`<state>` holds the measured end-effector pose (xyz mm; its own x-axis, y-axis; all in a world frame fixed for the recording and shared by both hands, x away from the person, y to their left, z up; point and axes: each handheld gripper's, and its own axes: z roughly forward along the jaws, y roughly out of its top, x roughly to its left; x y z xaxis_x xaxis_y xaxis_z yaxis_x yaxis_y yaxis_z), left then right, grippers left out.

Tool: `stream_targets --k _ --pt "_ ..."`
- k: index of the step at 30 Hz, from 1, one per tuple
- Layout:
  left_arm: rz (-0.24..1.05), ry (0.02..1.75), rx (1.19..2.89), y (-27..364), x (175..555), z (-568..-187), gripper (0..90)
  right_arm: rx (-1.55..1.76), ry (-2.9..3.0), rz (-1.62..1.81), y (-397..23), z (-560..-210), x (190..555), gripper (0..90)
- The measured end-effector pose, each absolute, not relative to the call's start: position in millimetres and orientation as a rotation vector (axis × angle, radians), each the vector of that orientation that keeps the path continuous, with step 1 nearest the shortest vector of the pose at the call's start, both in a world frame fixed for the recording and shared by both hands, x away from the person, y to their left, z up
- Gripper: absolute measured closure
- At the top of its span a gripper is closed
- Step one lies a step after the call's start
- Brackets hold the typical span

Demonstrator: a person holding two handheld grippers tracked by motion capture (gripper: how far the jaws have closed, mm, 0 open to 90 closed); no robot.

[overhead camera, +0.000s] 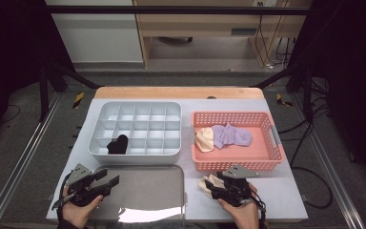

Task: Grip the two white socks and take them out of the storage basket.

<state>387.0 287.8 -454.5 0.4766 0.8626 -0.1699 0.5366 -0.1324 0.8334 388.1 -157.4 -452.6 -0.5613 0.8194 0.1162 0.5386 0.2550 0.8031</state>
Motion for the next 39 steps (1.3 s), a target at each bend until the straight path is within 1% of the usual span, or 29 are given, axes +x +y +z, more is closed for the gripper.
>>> stream_targets --k 9,15,18,22,39 --pt "0.444 1.184 1.81 288.0 387.2 -454.7 38.2 1.233 2.136 1.28 -161.8 -429.2 387.6 42.5" --pt "0.435 1.189 1.812 287.4 388.5 -455.4 38.2 1.223 2.088 1.306 -165.4 -411.0 395.5 39.9" --pt "0.434 1.187 1.814 286.5 388.6 -455.2 38.2 1.222 2.06 1.309 -166.2 -403.0 403.0 38.6" --pt "0.432 1.187 1.821 286.5 388.8 -456.2 38.2 1.241 2.022 1.312 -164.6 -392.7 418.4 33.2" --pt "0.424 1.185 1.818 287.2 388.5 -456.3 38.2 1.31 1.947 1.303 -157.2 -368.8 483.5 30.8"
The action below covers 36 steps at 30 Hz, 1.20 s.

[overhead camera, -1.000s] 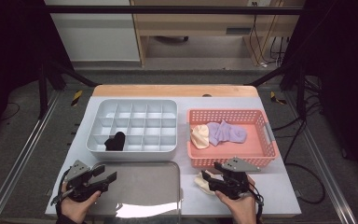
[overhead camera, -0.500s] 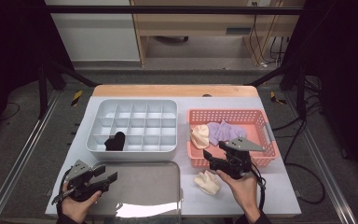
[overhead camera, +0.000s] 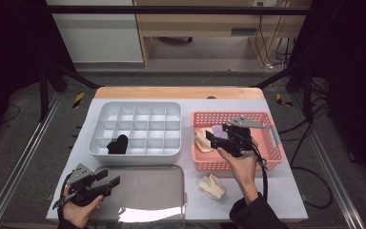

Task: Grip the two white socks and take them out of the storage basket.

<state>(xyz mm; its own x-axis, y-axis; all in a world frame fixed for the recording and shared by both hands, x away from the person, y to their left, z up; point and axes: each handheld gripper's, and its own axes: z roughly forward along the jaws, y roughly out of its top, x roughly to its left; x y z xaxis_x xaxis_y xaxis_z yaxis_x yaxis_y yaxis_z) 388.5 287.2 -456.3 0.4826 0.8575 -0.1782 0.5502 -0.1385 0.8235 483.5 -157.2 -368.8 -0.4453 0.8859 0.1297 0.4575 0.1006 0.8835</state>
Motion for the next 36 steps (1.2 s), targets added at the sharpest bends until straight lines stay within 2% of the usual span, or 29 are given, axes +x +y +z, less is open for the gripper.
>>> stream_targets --k 13,36 --pt "0.419 1.184 1.822 286.8 388.6 -457.1 38.2 1.316 1.965 1.184 -137.3 -372.5 529.1 31.4" --pt "0.418 1.182 1.825 286.9 389.3 -457.9 38.2 1.443 2.039 1.032 -134.1 -412.9 565.1 35.5"
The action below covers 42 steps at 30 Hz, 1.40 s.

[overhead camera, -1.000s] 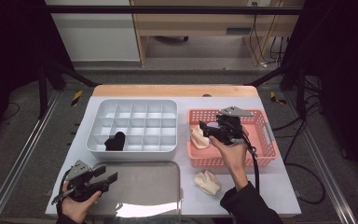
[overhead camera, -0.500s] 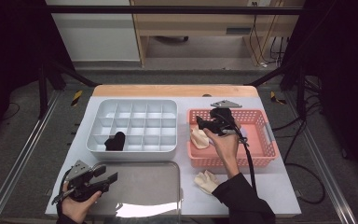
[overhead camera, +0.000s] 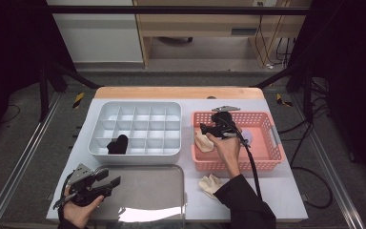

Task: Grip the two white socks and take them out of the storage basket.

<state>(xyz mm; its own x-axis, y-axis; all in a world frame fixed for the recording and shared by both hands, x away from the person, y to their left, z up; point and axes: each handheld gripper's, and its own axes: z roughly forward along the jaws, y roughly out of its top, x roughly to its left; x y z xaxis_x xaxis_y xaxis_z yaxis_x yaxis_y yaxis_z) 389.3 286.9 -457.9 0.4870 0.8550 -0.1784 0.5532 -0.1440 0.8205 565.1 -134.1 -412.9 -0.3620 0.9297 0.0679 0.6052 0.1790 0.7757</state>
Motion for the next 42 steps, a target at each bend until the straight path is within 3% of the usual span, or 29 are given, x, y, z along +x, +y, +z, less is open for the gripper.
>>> stream_targets --k 12,32,42 --pt "0.416 1.18 1.826 287.2 389.2 -458.1 38.2 1.523 2.072 0.939 -133.7 -434.2 580.0 39.5" --pt "0.418 1.172 1.83 286.5 389.3 -458.7 38.1 1.587 2.142 0.852 -131.5 -448.2 586.0 56.3" --pt "0.417 1.175 1.832 286.5 389.4 -459.0 38.1 1.637 2.181 0.79 -131.7 -448.8 585.9 83.6"
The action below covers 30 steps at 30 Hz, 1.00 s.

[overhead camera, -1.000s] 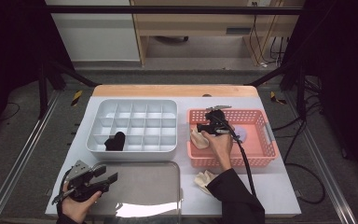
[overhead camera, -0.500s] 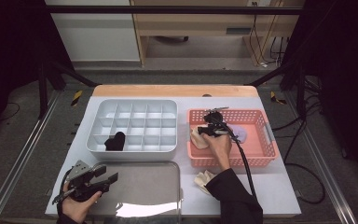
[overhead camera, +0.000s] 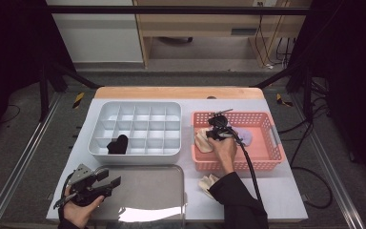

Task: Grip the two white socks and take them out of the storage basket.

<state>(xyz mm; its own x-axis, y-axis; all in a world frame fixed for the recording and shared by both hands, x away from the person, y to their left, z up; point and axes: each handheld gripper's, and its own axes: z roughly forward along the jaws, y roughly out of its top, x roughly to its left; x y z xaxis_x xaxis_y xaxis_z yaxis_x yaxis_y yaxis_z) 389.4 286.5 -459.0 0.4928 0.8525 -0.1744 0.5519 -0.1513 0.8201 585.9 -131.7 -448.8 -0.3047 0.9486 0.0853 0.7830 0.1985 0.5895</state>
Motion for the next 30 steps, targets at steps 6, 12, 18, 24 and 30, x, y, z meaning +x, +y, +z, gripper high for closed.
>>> stream_targets --k 6,12,18,24,30 --pt "0.418 1.177 1.832 286.7 389.4 -458.9 38.1 1.623 2.175 0.808 -132.7 -444.8 583.5 86.1" --pt "0.417 1.176 1.828 286.9 389.1 -458.6 38.1 1.577 2.106 0.879 -137.4 -427.5 576.9 86.0" --pt "0.417 1.18 1.829 286.4 389.4 -458.8 38.1 1.521 2.034 0.987 -153.7 -399.5 560.9 86.0" --pt "0.416 1.182 1.829 285.9 389.5 -459.3 38.2 1.453 1.984 1.097 -164.2 -375.3 539.7 86.3" --pt "0.416 1.183 1.829 285.9 389.4 -459.3 38.1 1.394 1.944 1.17 -174.1 -357.5 522.6 86.4"
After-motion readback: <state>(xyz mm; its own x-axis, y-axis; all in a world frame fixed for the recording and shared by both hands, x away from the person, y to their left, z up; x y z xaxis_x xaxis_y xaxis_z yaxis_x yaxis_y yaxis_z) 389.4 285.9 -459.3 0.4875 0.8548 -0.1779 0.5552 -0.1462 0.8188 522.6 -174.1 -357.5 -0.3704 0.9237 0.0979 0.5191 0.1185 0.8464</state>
